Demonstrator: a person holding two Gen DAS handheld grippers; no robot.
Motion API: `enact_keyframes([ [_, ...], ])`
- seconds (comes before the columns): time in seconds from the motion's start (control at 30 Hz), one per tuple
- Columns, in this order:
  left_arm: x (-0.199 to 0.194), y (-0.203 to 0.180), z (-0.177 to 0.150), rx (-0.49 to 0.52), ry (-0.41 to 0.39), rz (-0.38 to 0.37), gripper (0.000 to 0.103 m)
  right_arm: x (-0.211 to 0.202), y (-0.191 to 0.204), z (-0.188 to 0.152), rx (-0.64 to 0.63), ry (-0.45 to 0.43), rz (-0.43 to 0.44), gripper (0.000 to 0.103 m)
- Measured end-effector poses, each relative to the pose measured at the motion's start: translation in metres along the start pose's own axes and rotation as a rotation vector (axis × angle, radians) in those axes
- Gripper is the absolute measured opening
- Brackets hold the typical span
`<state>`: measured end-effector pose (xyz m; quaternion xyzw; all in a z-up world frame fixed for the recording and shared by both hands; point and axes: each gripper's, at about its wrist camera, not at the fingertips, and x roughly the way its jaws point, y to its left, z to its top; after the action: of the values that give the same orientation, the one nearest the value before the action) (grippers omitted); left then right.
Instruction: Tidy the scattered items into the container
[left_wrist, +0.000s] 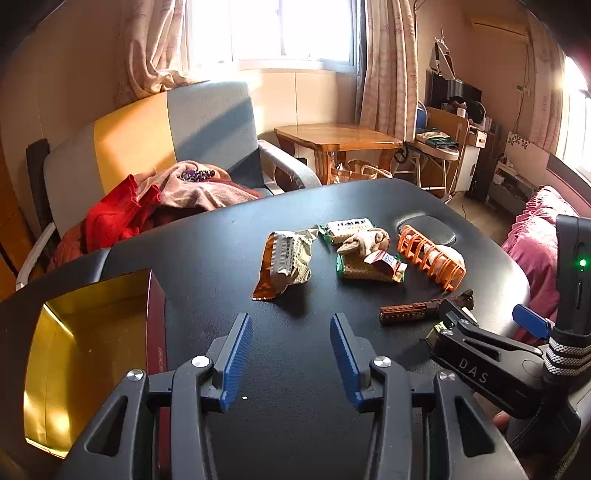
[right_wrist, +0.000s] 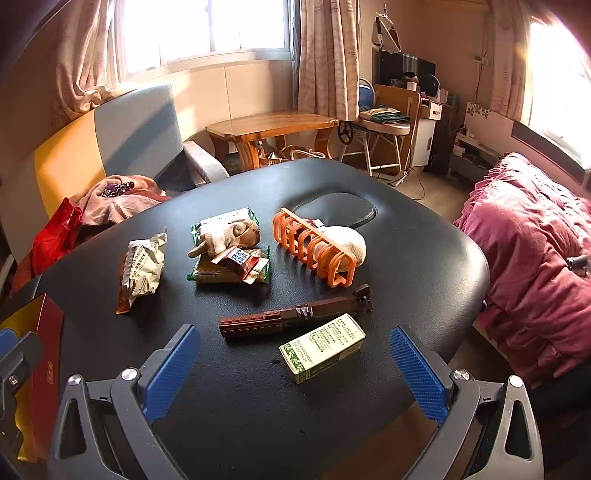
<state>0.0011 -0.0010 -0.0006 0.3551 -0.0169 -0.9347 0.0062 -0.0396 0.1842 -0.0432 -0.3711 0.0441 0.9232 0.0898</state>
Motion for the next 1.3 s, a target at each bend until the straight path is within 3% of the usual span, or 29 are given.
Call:
enact_keyframes([
  [0.17, -0.002, 0.005, -0.006, -0.038, 0.011, -0.031, 0.045, 0.0, 0.0, 0.0, 0.002, -0.006, 0.0, 0.103],
  [0.27, 0.006, 0.006, -0.008, -0.025, 0.059, -0.031, 0.045, 0.001, -0.002, -0.002, 0.007, -0.004, 0.023, 0.103],
  [0.37, 0.02, -0.004, -0.012, 0.019, 0.099, -0.02, 0.045, 0.004, -0.017, -0.008, 0.031, 0.024, 0.122, 0.103],
  [0.47, 0.032, -0.005, -0.025, 0.039, 0.145, -0.056, 0.045, 0.008, -0.044, -0.017, 0.083, 0.049, 0.258, 0.103],
  [0.6, 0.049, -0.006, -0.045, 0.05, 0.208, -0.112, 0.045, 0.02, -0.081, -0.028, 0.149, 0.116, 0.375, 0.103],
  [0.8, 0.072, -0.006, -0.07, 0.064, 0.3, -0.124, 0.045, 0.042, -0.106, -0.024, 0.221, 0.189, 0.5, 0.103],
  [1.0, 0.084, -0.001, -0.084, 0.059, 0.354, -0.13, 0.045, 0.068, -0.098, -0.005, 0.251, 0.215, 0.533, 0.103],
  [1.17, 0.08, 0.0, -0.088, 0.074, 0.338, -0.136, 0.045, 0.096, -0.09, 0.009, 0.257, 0.228, 0.464, 0.103],
  [1.3, 0.082, 0.004, -0.087, 0.059, 0.337, -0.154, 0.046, 0.111, -0.083, 0.003, 0.305, 0.284, 0.539, 0.103],
])
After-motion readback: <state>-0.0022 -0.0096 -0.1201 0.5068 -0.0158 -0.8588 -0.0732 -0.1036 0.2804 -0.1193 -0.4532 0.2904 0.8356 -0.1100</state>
